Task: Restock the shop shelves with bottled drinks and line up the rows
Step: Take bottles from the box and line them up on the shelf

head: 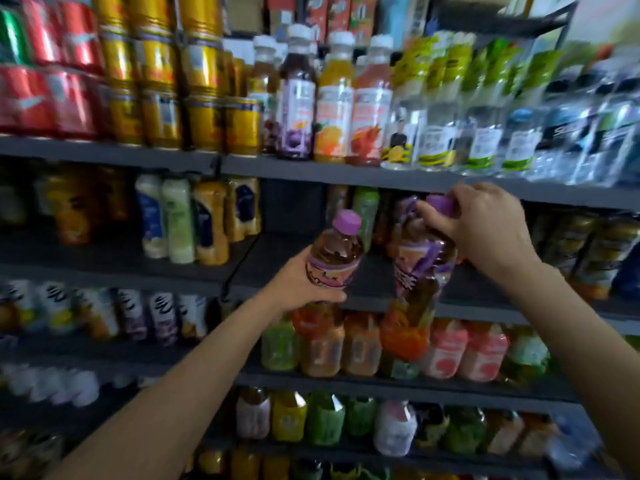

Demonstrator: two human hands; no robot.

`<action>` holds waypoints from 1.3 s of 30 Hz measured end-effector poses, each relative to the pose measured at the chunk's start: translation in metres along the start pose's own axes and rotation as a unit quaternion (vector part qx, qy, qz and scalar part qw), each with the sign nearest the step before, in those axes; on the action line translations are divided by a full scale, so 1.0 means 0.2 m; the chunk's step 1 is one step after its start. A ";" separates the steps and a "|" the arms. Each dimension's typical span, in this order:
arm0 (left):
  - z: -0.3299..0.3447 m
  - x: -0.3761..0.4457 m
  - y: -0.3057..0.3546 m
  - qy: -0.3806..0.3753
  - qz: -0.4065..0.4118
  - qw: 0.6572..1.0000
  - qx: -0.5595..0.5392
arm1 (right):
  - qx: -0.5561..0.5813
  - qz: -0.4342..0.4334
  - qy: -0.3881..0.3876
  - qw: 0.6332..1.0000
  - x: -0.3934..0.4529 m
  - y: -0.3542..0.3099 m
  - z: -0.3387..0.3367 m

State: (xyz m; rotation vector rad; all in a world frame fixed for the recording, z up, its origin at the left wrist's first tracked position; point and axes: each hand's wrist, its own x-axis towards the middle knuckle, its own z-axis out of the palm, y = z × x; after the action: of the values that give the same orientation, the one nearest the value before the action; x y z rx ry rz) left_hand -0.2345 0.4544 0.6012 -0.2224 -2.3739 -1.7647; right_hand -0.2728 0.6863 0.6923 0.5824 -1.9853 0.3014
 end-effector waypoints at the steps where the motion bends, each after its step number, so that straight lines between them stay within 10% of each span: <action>1: 0.09 0.08 0.02 -0.003 0.001 1.000 -0.009 | -0.014 0.011 0.003 1.000 0.00 0.11 -0.01; 14: 0.75 0.76 0.01 0.149 -0.061 0.985 -0.068 | -0.022 0.160 0.097 0.982 -0.15 0.95 0.39; 21: 0.79 0.93 0.02 0.121 -0.103 0.987 -0.009 | 0.255 0.323 -0.032 0.911 -0.12 0.88 0.62; 39: 1.01 1.15 -0.22 0.188 -0.078 0.962 0.184 | 0.242 0.387 -0.149 0.877 -0.42 0.92 1.03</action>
State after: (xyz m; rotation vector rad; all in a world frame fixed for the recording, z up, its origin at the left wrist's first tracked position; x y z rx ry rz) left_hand -0.4786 0.6392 0.5565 0.3299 -2.4168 -1.2408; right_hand -0.4932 0.7736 0.5296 0.0928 -2.3853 1.2949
